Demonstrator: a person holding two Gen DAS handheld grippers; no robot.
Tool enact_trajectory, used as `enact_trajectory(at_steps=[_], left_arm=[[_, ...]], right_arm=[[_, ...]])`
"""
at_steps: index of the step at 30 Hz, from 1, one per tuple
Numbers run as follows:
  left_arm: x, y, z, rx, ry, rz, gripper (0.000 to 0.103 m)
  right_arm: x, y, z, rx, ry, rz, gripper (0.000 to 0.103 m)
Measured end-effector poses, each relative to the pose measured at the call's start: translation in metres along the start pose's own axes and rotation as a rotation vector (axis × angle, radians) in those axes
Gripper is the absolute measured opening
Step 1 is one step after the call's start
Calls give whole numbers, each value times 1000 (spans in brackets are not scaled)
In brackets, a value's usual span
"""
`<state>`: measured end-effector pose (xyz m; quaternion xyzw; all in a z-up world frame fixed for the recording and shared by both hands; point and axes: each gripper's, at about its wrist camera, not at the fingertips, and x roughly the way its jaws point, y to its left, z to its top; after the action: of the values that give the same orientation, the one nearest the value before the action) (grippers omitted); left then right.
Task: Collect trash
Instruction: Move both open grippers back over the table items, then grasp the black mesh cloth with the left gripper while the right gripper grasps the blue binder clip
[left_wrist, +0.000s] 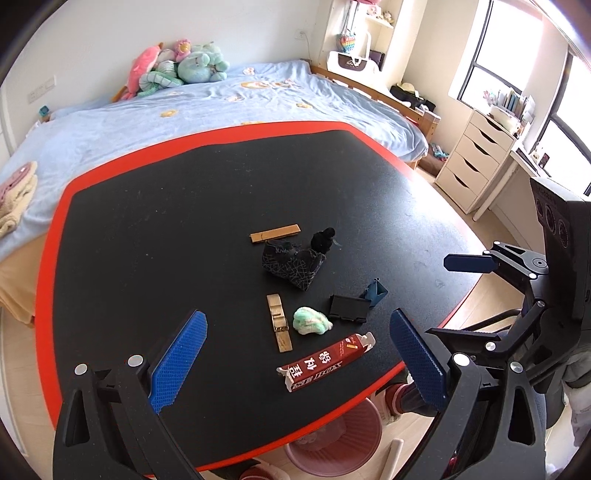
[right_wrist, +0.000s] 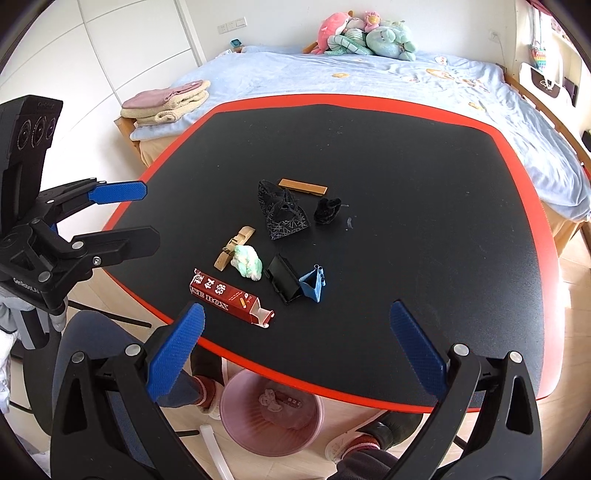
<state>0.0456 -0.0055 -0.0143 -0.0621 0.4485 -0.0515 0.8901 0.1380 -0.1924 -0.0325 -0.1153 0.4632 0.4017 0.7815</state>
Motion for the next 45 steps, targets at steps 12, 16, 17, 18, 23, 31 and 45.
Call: enact_trajectory(at_steps=[12,16,17,18,23,31,45], left_arm=[[62,3,23,58,86,-52,95],[79,6,23,64,106,-59,95],[81,6,23,65,109,-60,95],[84,7,22,63,111,-60,95],[95,13,21,52,116,-72,95],[103,14,21,44,124,-83,79],[105,13,24,27,111,-79,52]], right_arm=[[25,-7,10,12,28,6,86],[34,-11,11,17,42,11,76],[36,-12,10,17,44,12,73],[38,-12,10,18,48,14,69],[47,-14,10,17,64,27,55],[51,-15,10,19,68,35,27],[54,-20,10,30,55,29,15]])
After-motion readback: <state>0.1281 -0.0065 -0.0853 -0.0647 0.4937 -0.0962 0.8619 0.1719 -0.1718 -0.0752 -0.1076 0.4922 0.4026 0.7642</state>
